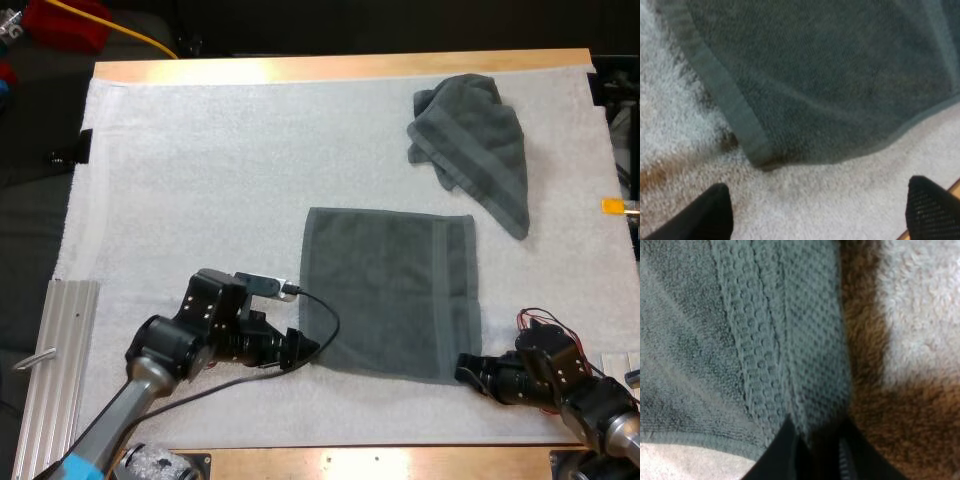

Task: Pick towel from pile, fold and stack

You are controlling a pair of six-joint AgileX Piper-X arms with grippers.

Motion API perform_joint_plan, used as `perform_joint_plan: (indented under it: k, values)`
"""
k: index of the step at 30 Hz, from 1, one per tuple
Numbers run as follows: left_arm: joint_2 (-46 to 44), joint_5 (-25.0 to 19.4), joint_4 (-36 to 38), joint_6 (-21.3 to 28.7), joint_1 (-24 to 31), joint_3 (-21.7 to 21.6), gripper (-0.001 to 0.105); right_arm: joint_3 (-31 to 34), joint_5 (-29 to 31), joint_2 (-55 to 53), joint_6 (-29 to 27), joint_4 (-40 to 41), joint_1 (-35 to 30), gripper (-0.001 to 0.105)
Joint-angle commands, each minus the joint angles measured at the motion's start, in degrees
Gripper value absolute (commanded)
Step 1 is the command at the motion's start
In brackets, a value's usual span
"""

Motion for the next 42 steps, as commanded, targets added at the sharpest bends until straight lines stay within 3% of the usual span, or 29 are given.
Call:
perform_joint_plan:
  k: [1,11,20,27,38,42]
  values:
    - [0.82,-0.01,-1.23,-0.42,-0.06,-0.07,0.069,-0.34,-1.02,-0.22,-0.7,0.97,-0.14,0.007]
    - [10.79,5.53,-7.66,-0.42,-0.06,-0.07,0.069,-0.34,-1.02,-0.22,-0.7,0.97,-0.14,0.007]
    - [18.11,6.51,-10.92,-0.42,-0.06,-0.07,0.069,-0.34,-1.08,-0.22,-0.7,0.97,-0.14,0.007]
    - [22.07,15.27,-16.09,-0.07,-0.06,-0.07,0.069,-0.34,-1.16,-0.22,-0.7,0.97,-0.14,0.007]
    - [22.81,19.3,-12.44,1.75,-0.06,0.52,0.069,-0.34,-1.42,-0.22,-0.7,0.97,-0.14,0.007]
    - [22.81,19.3,-8.93,4.68,-0.06,0.52,0.061,-0.34,-1.42,-0.22,-0.7,0.97,-0.14,0.007]
